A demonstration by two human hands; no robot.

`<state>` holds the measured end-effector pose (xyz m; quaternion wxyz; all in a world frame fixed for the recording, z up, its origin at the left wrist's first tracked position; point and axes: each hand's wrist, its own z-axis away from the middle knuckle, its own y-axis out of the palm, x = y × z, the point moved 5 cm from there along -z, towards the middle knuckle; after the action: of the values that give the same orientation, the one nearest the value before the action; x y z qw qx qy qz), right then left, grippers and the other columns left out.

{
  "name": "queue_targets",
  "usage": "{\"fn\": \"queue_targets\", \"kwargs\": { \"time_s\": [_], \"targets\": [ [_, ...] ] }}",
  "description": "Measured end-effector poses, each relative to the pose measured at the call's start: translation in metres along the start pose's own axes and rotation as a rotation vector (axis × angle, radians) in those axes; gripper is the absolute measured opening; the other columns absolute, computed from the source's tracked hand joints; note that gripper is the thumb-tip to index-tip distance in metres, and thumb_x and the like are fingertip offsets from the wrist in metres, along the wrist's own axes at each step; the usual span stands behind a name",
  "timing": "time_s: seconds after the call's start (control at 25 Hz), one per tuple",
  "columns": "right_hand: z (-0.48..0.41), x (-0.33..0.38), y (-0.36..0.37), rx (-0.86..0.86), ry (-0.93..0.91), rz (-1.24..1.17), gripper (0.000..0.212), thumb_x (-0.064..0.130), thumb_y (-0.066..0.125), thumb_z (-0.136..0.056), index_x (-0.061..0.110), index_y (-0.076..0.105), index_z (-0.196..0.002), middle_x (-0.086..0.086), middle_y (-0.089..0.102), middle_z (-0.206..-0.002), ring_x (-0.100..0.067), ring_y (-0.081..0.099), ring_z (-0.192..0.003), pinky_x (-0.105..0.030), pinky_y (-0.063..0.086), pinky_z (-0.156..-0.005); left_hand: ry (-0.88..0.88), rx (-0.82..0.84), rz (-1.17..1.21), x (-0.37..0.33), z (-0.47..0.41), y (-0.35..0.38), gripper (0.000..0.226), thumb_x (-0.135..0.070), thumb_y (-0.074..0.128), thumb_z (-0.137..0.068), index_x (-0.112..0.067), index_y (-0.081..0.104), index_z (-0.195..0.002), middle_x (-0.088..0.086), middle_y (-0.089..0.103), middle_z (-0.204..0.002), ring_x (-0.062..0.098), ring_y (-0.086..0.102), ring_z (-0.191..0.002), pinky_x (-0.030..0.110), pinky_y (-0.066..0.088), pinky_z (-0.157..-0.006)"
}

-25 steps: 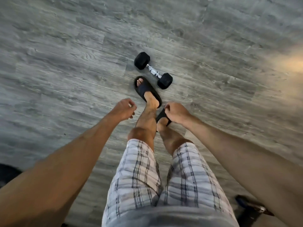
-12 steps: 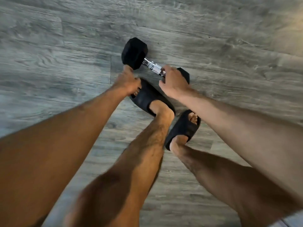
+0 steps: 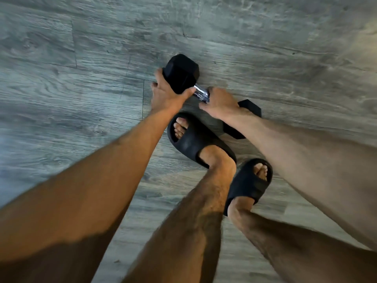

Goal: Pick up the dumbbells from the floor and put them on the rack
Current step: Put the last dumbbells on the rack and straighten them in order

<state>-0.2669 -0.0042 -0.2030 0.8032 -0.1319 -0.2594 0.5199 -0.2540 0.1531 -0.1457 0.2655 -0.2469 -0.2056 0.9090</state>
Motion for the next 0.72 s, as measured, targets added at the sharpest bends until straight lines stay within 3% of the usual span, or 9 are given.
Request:
{"fn": "queue_targets", "kwargs": {
  "time_s": [0.2, 0.32, 0.56, 0.72],
  "targets": [
    [0.03, 0.005, -0.02, 0.047, -0.052, 0.073, 0.021, 0.038, 0.065, -0.081, 0.018, 0.06, -0.087, 0.0, 0.06, -0.077, -0.026, 0.063, -0.076, -0.03, 0.043, -0.06, -0.009, 0.027, 0.055, 0.0, 0.014, -0.013, 0.088, -0.046, 0.081, -0.071, -0.015, 0.033, -0.138, 0.01, 0.046, -0.138, 0.027, 0.049, -0.127, 0.034, 0.042, -0.104],
    [0.078, 0.017, -0.044, 0.12, -0.075, 0.156, 0.02, 0.038, 0.064, -0.079, 0.02, 0.057, -0.08, 0.0, 0.059, -0.069, -0.023, 0.06, -0.065, -0.029, 0.038, -0.052, -0.026, 0.083, 0.21, 0.0, 0.057, -0.034, 0.093, -0.045, 0.085, -0.067, -0.018, 0.035, -0.14, 0.002, 0.051, -0.136, 0.018, 0.05, -0.125, 0.034, 0.044, -0.106],
    [0.235, 0.076, -0.137, 0.27, -0.193, 0.344, 0.029, 0.04, 0.066, -0.081, 0.012, 0.06, -0.074, -0.001, 0.058, -0.063, -0.019, 0.053, -0.051, -0.024, 0.031, -0.042, -0.162, -0.064, 0.512, -0.029, 0.232, -0.11, 0.09, -0.038, 0.09, -0.062, -0.01, 0.041, -0.131, 0.007, 0.056, -0.129, 0.02, 0.055, -0.12, 0.029, 0.048, -0.099],
    [0.355, 0.142, -0.221, 0.303, -0.288, 0.604, 0.022, 0.038, 0.063, -0.077, 0.02, 0.053, -0.069, -0.002, 0.059, -0.066, -0.023, 0.058, -0.055, -0.026, 0.035, -0.044, -0.239, -0.171, 0.67, -0.062, 0.361, -0.177, 0.102, -0.064, 0.082, -0.04, -0.016, 0.041, -0.119, 0.009, 0.059, -0.12, 0.027, 0.058, -0.117, 0.045, 0.052, -0.098]
  ]
}}
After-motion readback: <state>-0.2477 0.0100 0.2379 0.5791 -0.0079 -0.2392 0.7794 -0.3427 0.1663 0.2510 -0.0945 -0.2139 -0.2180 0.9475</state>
